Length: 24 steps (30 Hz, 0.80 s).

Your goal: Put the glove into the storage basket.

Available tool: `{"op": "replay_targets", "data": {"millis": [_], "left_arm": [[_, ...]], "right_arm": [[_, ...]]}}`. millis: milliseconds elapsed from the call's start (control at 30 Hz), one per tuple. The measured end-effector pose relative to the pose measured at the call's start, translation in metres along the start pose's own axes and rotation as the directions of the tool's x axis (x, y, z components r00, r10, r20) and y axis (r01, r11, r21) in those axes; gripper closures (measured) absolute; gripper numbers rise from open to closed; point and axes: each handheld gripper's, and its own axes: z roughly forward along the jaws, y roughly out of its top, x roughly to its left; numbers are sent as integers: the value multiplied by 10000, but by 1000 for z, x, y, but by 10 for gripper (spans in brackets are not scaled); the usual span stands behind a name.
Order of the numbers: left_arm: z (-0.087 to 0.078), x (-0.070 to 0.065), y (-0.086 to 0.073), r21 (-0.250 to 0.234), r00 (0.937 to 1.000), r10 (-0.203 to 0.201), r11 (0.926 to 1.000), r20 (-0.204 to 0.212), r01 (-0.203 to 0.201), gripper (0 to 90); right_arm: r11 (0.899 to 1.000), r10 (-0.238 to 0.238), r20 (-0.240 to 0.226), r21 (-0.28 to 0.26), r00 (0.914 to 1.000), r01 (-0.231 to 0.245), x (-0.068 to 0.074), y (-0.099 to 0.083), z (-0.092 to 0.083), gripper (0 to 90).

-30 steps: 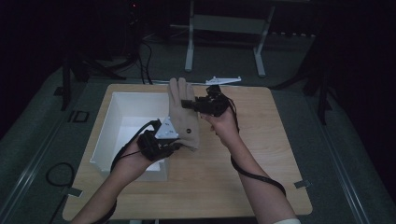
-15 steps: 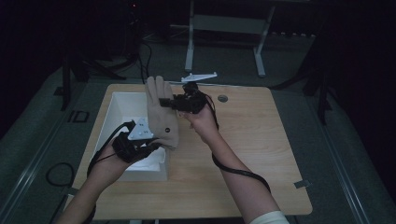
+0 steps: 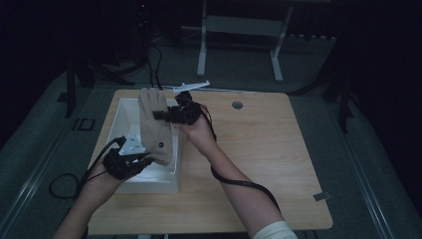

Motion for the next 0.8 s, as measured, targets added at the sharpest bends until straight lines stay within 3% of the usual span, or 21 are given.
{"op": "replay_targets", "data": {"millis": [400,700,800], "left_arm": [[28,-3,-25,715,9993,-279,9970,-263,297,824],[40,4,-37,913,9973,-667,9934,-291,691,823],[48,4,-39,963,9968,-763,9923,-245,784,823]], "right_arm": [[9957,22,127,924,9999,-34,-1,-19,34,649],[9874,-7,369,1580,9993,-52,-5,-23,48,646],[9832,-233,460,1822,9987,146,-3,-22,52,642]]}}
